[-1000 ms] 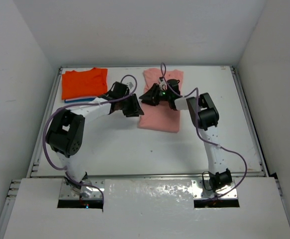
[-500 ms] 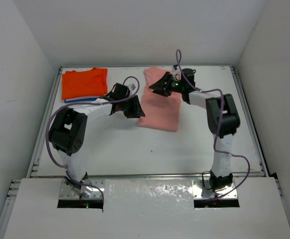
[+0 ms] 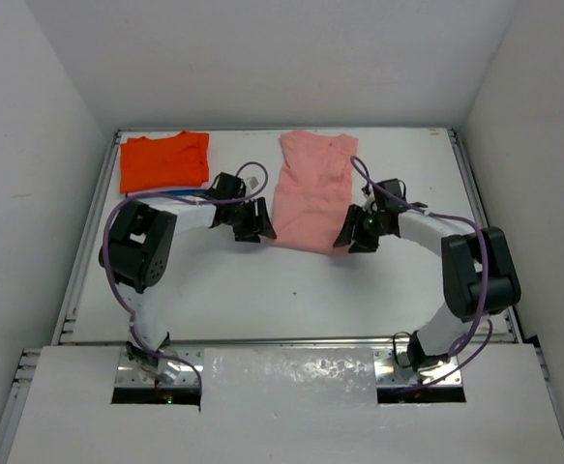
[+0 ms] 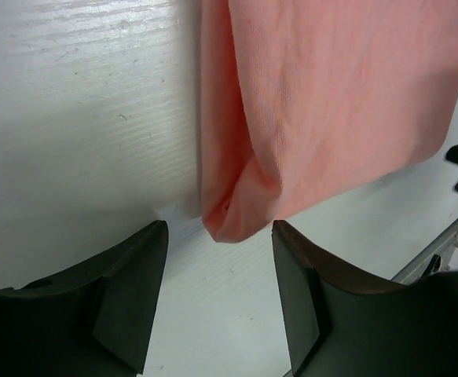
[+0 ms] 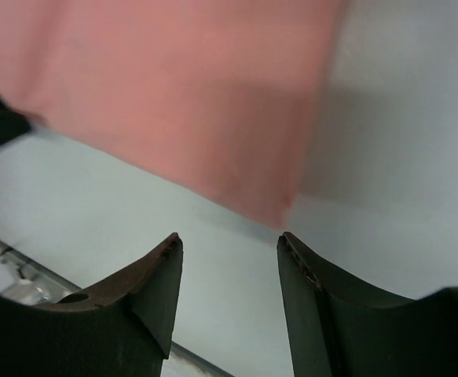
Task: Fold and stack the t-shirts
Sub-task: Grab one side of the 2/3 rectangular tshirt with both arms
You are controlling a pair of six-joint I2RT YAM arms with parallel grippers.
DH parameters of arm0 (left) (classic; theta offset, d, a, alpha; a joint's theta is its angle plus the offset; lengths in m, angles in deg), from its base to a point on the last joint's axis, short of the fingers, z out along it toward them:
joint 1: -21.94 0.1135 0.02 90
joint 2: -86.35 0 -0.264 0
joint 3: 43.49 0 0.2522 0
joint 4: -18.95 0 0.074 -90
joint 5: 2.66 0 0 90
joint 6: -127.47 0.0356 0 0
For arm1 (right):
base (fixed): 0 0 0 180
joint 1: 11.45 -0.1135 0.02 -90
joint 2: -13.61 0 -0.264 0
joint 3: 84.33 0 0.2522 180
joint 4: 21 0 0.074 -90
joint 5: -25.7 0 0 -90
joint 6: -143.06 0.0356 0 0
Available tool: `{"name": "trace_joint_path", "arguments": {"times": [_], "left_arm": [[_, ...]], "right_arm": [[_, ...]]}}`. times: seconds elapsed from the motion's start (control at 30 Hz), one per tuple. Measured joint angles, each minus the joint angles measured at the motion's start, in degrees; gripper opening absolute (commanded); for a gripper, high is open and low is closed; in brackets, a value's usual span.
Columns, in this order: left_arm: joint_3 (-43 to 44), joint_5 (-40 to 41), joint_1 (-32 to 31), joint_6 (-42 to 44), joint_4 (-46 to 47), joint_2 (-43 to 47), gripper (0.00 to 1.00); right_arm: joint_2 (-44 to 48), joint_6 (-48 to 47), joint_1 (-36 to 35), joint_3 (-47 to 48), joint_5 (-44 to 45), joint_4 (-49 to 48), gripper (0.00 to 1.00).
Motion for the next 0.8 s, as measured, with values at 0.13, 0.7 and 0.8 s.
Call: {"name": "trace_joint_path", "arguments": {"times": [0.13,0.7,0.8], "left_arm": [[0.0,-0.3,0.0,0.0,1.3,-0.6,0.54],[-2.4,-6.1,0.0,-2.1,9.1,-2.8,0.20],[-3.2,-6.8,-0.2,-3.0,10.2,-3.4,0.10]], "right_arm": [[0.9,-1.5,0.5,-4.6,2.2,2.3,0.53],[-1.2,-1.0,0.6,-7.6,2.5,-5.4,0.53],[-2.0,-0.3,0.7,-7.6,1.5,-7.4,0.50]]}}
